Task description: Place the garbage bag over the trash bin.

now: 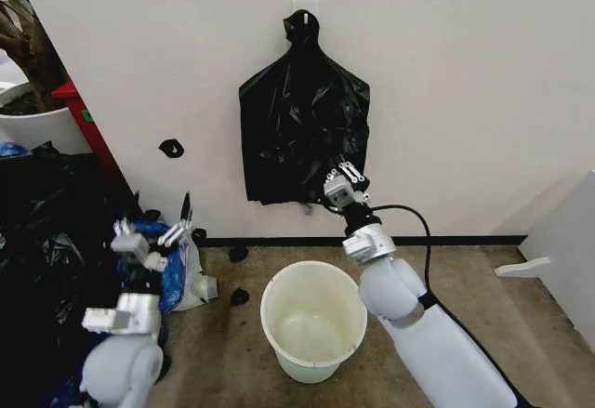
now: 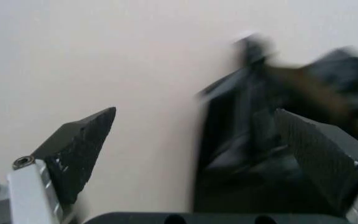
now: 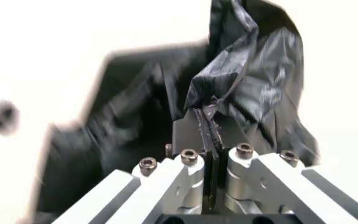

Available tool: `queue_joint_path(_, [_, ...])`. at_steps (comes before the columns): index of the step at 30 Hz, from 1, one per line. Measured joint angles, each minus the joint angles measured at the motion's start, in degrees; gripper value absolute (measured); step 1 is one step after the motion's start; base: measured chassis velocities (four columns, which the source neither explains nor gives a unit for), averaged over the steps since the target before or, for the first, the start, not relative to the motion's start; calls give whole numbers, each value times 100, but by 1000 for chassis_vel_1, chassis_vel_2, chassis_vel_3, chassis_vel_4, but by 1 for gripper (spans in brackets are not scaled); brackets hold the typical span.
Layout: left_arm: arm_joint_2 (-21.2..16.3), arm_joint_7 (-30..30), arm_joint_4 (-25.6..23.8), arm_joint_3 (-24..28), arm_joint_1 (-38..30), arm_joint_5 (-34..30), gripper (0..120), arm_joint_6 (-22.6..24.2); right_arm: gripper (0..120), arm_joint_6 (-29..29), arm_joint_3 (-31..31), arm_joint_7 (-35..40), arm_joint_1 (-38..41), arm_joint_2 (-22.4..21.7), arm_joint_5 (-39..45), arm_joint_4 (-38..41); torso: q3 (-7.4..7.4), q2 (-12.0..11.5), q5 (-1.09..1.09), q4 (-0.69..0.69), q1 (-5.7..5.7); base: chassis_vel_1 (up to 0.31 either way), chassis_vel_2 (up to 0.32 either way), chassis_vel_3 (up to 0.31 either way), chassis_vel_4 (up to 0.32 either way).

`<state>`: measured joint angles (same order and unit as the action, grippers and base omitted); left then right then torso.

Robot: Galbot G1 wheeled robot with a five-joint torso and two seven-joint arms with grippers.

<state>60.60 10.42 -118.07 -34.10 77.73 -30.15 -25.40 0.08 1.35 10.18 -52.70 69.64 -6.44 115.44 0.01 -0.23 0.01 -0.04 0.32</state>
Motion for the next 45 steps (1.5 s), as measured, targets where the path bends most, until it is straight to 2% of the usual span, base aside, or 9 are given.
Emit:
queue_joint_path(2, [-636, 474, 191, 170, -311, -226, 100, -100, 0, 234, -3, -190, 28, -21, 360, 50, 0, 0, -1, 0, 0, 0, 0, 0, 0])
queue_joint_path(7, [-1391, 1087, 583, 455, -1024, -74, 100, -184, 0, 421, -191, -400, 186, -3, 550, -16, 1, 0, -1, 6, 0, 0, 0, 0, 0])
queue_joint_path(13, [-1818, 1319, 985, 1099, -2264, 273, 100, -127, 0, 426, -237, -453, 185, 14, 474, -72, 1, 0, 1, -2, 0, 0, 0, 0, 0])
queue_joint_path(17, [-2061, 1508, 1300, 1657, -3076, 609, 100, -73, 0, 467, -201, -496, 119, 17, 388, -100, 1, 0, 0, 3, 1, 0, 0, 0, 0])
queue_joint_path(24, [-2068, 1601, 1767, 2425, -4046, 1585, 100, -36, 0, 472, -174, -510, 99, 53, 365, -97, 1, 0, 1, 1, 0, 0, 0, 0, 0])
queue_joint_path(29, [-1747, 1700, 2158, 3191, -4740, 2234, 100, 6, 0, 472, -30, -517, 20, 43, 351, -57, 1, 0, 1, -1, 0, 0, 0, 0, 0])
queue_joint_path(37, [-1348, 1839, 2308, 3205, -4931, 3598, 82, 80, 0, 469, 51, -535, -90, 39, 325, 12, 0, 0, 0, 2, 0, 0, 0, 0, 0])
queue_joint_path(42, [-1384, 1842, 2340, 3135, -4860, 3489, 66, 191, 0, 472, 86, -536, -99, 21, 324, 33, 0, 0, -1, 2, 0, 0, 0, 0, 0])
queue_joint_path(45, [-1437, 1647, 2309, 3068, -4713, 2816, 52, 377, 0, 477, 93, -537, -79, 21, 324, 35, 0, 0, 1, 3, 0, 0, 0, 0, 0])
